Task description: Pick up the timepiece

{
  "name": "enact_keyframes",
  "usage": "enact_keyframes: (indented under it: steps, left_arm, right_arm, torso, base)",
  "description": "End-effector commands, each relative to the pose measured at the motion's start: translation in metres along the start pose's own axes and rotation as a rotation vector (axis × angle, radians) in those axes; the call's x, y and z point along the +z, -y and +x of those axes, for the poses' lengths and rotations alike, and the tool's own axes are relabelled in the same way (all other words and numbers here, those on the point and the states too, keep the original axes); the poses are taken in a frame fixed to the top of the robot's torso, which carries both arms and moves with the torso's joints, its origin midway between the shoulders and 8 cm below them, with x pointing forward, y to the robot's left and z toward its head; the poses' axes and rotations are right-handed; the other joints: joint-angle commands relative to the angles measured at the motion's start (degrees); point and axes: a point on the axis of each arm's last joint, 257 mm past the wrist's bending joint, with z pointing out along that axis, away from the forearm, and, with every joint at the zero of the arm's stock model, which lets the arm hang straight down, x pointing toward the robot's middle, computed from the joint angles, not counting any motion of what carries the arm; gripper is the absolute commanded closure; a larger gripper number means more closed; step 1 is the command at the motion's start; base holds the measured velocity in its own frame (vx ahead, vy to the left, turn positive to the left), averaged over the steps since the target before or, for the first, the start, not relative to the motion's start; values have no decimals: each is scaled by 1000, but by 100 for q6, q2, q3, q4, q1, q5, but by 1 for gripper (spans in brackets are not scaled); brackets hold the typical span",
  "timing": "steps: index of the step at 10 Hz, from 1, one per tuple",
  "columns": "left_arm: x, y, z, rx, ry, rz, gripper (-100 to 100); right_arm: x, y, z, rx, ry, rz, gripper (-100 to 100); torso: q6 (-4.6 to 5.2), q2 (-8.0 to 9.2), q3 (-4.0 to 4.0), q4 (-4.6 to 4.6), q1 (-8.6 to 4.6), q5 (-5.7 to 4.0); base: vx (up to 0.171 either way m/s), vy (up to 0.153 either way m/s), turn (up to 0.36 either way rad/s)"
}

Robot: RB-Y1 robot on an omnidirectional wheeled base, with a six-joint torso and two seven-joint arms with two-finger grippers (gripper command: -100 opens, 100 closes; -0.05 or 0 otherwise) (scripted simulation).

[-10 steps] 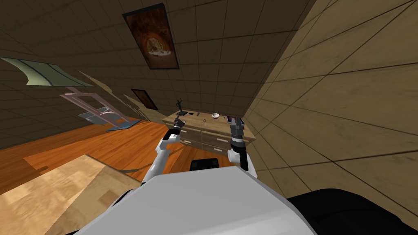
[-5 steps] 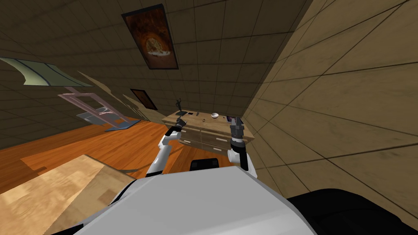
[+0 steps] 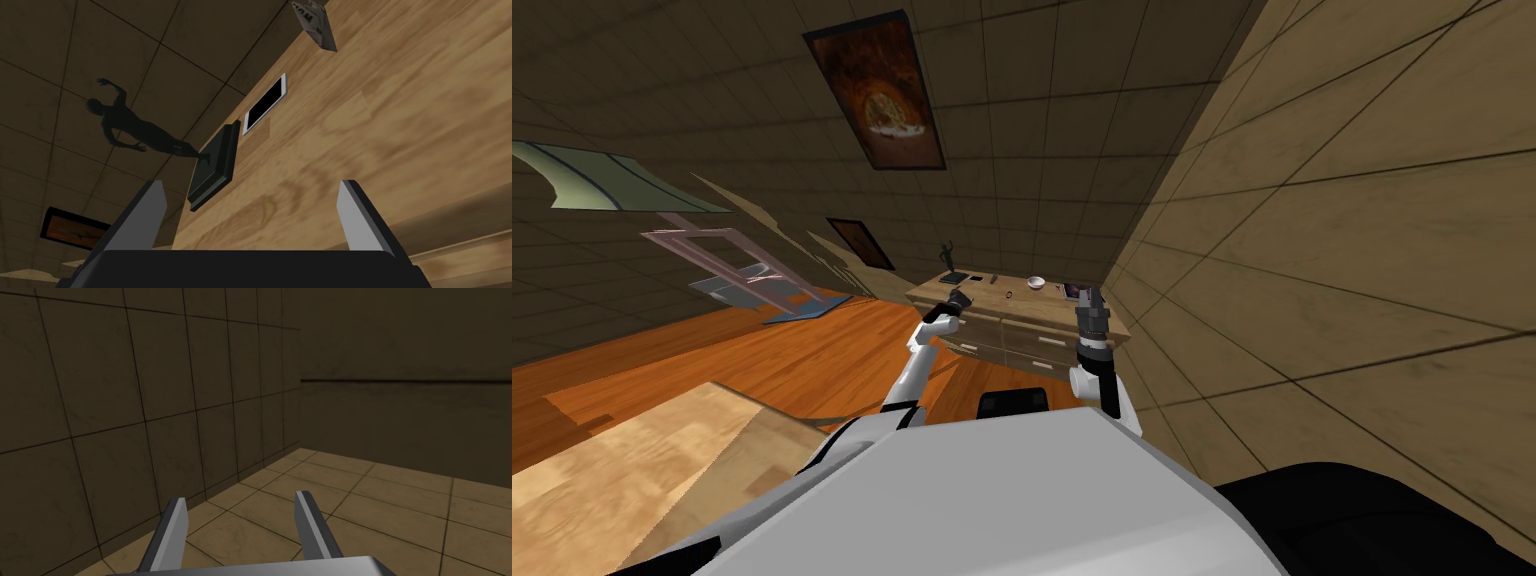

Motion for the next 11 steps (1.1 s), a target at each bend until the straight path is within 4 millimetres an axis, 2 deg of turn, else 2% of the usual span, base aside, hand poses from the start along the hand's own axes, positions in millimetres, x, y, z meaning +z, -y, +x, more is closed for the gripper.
enact_keyframes:
  steps: [1,3,4,7,8,9,10,11]
  left_arm:
    - [11,-6,3,-39,14,-40,-100]
    - [15,-15,-4,-42,31,-60,-100]
    - [24,-19,0,-79,45,-98,-100]
    - [35,-36,-5,-118,84,-163,-100]
    - [42,-39,0,-150,97,-196,-100]
    - [43,-46,-5,-152,111,-213,-100]
    - [48,-47,2,-180,124,-245,-100]
    - [49,-55,-5,-183,139,-260,-100]
  right_arm:
    - [0,0,0,0,0,0,0]
    - [0,0,0,0,0,0,0]
    - [0,0,0,0,0,0,0]
    - [0,0,0,0,0,0,0]
    - [0,0,0,0,0,0,0]
    - [0,0,0,0,0,0,0]
    - [0,0,0,0,0,0,0]
    - [0,0,0,0,0,0,0]
  torso:
    - [0,0,0,0,0,0]
    - [1,-1,0,0,-4,-1]
    - [-1,-1,0,0,1,0]
    - [3,-3,-2,0,-7,-2]
    - [0,-4,-2,-1,-5,-1]
    - [2,-5,-2,0,-8,-2]
    - [0,-4,-3,-1,-5,-1]
    - [2,-7,-4,-1,-7,-2]
  base:
    - [-9,-24,-44]
    - [-6,-18,-17]
    - [-7,-20,-48]
    - [-1,-27,-49]
    - [3,-31,-63]
    - [4,-25,-37]
    - [11,-30,-68]
    - [11,-25,-49]
